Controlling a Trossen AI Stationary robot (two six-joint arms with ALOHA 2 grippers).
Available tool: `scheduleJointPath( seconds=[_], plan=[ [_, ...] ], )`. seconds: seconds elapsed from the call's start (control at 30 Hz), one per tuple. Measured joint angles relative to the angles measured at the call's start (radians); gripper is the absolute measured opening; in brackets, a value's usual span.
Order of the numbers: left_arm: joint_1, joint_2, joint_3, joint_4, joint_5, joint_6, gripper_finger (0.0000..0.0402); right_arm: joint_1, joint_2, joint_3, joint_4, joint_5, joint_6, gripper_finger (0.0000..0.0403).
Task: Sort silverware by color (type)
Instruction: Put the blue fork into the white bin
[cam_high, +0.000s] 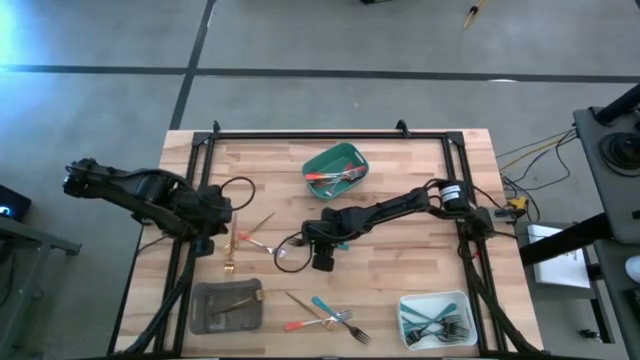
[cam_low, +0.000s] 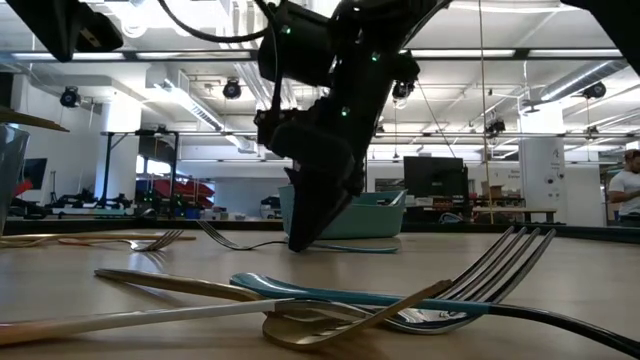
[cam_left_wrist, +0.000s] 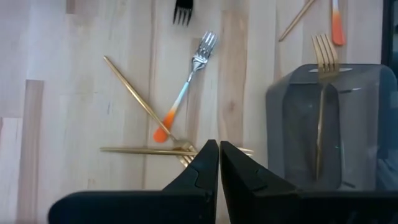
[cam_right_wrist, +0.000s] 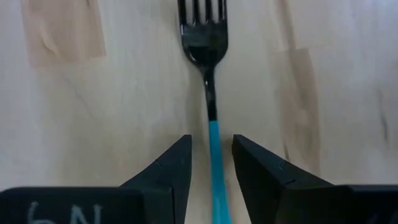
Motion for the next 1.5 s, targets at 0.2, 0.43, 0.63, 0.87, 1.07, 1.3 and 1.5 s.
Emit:
scheduleJointPath(
  seconds=[0.2, 0.43, 0.63, 0.87, 1.07, 1.3, 1.5],
  plan=[
    [0.0, -0.002, 0.0, -0.003, -0.013, 0.0, 0.0, -0.004, 0.028, 0.004, 0.003, -0.01, 0.0, 0.01],
    [0.0, 0.001, 0.0, -0.002, -0.015, -0.005, 0.0, -0.009, 0.03, 0.005, -0.005, -0.029, 0.034, 0.0043],
    [0.0, 0.003, 0.0, 0.003, -0.015, -0.013, 0.0, -0.022, 0.027, 0.007, -0.022, -0.08, 0.075, 0.0013],
    [0.0, 0.004, 0.0, 0.004, -0.015, -0.016, 0.0, -0.012, -0.055, -0.003, -0.06, -0.135, 0.096, 0.0011],
    [0.0, 0.004, 0.0, 0.006, -0.015, -0.016, 0.0, 0.016, -0.221, 0.002, -0.089, -0.166, 0.098, 0.001],
    [0.0, 0.007, 0.0, 0.057, -0.016, -0.058, 0.0, 0.127, -0.398, -0.005, -0.136, -0.207, 0.136, 0.0011],
    [0.0, 0.012, 0.0, 0.148, -0.017, -0.113, 0.0, 0.284, -0.468, -0.007, -0.269, -0.202, 0.23, 0.0012]
  ],
)
